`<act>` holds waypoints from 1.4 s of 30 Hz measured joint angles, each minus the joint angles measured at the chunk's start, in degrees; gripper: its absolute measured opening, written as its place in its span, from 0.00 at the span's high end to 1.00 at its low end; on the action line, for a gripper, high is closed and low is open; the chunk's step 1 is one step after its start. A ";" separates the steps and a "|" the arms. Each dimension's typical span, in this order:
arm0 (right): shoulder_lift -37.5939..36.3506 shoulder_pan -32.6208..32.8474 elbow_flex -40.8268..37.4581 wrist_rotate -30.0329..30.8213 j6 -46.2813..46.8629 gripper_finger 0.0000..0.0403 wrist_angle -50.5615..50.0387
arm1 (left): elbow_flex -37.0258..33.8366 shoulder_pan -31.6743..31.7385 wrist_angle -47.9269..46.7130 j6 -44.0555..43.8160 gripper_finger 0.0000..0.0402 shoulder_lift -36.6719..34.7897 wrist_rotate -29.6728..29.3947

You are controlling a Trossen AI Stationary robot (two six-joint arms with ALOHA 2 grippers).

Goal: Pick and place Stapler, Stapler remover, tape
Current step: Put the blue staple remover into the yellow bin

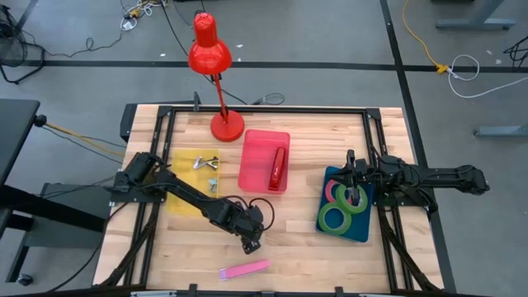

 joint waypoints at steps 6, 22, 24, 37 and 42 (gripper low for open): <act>0.00 -0.01 0.00 0.01 -0.02 0.95 0.00 | 0.00 0.00 -0.10 0.07 0.51 -0.01 1.77; 0.00 -0.01 -0.01 0.01 -0.01 0.95 0.00 | 0.02 0.09 -0.22 0.17 0.55 -0.03 1.95; 0.01 0.00 0.00 -0.01 0.00 0.95 0.00 | 0.02 0.09 -0.22 0.15 0.58 -0.03 1.95; 0.00 -0.01 0.00 0.00 -0.02 0.95 0.00 | 0.13 0.42 -0.01 0.46 0.80 -0.54 1.99; 0.01 -0.01 0.00 -0.01 -0.02 0.95 0.00 | 0.13 0.46 -0.13 0.48 0.83 -0.62 1.97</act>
